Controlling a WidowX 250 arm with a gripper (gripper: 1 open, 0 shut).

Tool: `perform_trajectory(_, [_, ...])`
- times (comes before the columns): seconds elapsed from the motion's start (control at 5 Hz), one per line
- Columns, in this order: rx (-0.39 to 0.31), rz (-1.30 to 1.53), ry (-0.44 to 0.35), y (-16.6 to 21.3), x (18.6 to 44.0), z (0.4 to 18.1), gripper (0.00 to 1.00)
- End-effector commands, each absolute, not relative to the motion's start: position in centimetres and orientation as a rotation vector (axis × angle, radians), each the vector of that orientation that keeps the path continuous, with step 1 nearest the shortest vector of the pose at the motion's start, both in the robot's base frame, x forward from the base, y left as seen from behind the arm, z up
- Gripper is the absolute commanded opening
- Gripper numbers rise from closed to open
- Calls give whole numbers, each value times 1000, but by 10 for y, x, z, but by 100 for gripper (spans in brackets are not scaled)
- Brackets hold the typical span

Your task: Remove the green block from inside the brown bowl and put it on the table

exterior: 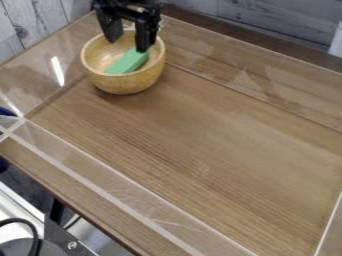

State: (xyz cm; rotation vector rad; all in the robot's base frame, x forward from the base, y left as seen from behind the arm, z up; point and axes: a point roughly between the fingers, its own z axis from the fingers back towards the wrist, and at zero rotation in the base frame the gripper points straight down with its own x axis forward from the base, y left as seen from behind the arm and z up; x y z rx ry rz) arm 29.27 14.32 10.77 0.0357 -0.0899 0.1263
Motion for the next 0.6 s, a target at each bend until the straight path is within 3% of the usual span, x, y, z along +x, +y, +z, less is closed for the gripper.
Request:
perform_trajectory(0.0, [112, 135, -151, 155, 308, 126, 100])
perform_trajectory(0.2, [153, 133, -153, 154, 320, 126, 100])
perform_trajectory(0.4, [147, 105, -159, 156, 330, 111, 100])
